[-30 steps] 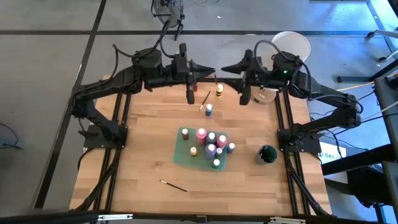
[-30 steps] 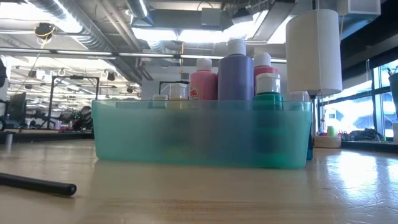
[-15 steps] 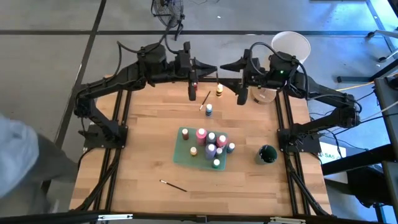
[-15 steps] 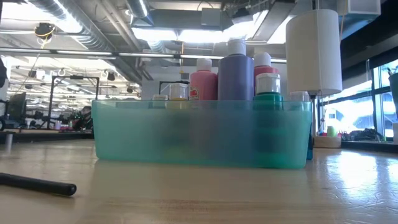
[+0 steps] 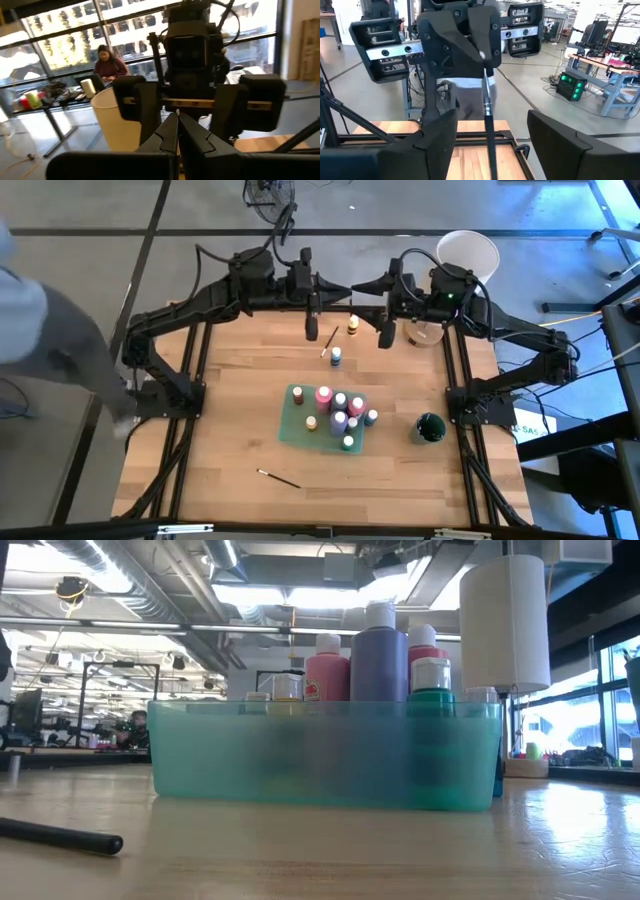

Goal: Pick & Place Paint Supplies
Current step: Put the black eyeshadow brush into the green cup

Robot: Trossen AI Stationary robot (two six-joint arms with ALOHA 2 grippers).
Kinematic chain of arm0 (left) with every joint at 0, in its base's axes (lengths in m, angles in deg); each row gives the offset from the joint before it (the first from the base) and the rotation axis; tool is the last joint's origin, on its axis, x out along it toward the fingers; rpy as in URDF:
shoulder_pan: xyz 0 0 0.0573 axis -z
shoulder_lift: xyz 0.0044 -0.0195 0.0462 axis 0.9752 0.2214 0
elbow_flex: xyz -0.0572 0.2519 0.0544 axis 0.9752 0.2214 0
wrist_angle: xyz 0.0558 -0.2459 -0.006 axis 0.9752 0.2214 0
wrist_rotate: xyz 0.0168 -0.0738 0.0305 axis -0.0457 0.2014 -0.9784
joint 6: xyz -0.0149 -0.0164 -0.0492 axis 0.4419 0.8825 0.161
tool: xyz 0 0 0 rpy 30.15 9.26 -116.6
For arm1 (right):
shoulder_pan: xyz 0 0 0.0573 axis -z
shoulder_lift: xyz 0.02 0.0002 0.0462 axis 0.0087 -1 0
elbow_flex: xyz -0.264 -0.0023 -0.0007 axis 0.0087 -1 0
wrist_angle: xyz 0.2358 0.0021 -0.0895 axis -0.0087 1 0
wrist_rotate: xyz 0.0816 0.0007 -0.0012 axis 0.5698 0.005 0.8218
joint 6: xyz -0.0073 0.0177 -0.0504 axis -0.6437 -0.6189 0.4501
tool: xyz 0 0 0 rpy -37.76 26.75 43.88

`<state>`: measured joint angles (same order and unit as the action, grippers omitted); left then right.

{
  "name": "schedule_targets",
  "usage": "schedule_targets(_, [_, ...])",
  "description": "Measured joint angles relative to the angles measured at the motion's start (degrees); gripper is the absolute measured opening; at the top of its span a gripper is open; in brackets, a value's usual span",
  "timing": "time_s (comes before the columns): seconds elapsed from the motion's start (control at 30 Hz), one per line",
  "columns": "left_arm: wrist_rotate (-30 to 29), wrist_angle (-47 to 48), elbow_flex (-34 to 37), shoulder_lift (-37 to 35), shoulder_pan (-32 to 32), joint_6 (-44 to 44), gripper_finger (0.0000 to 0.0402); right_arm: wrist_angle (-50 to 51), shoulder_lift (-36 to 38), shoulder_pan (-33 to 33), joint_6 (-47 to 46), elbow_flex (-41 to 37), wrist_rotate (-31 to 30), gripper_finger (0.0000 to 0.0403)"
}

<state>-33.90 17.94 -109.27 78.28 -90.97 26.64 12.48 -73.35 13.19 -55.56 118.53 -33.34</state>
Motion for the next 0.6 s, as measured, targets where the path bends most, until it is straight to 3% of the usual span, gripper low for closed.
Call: schedule_targets(0.6, [3.3, 0.5, 0.0, 0.5, -1.4, 0.8, 0.0002, -0.1, -1.4, 0.0, 0.2, 0.0, -1.7, 0.0235])
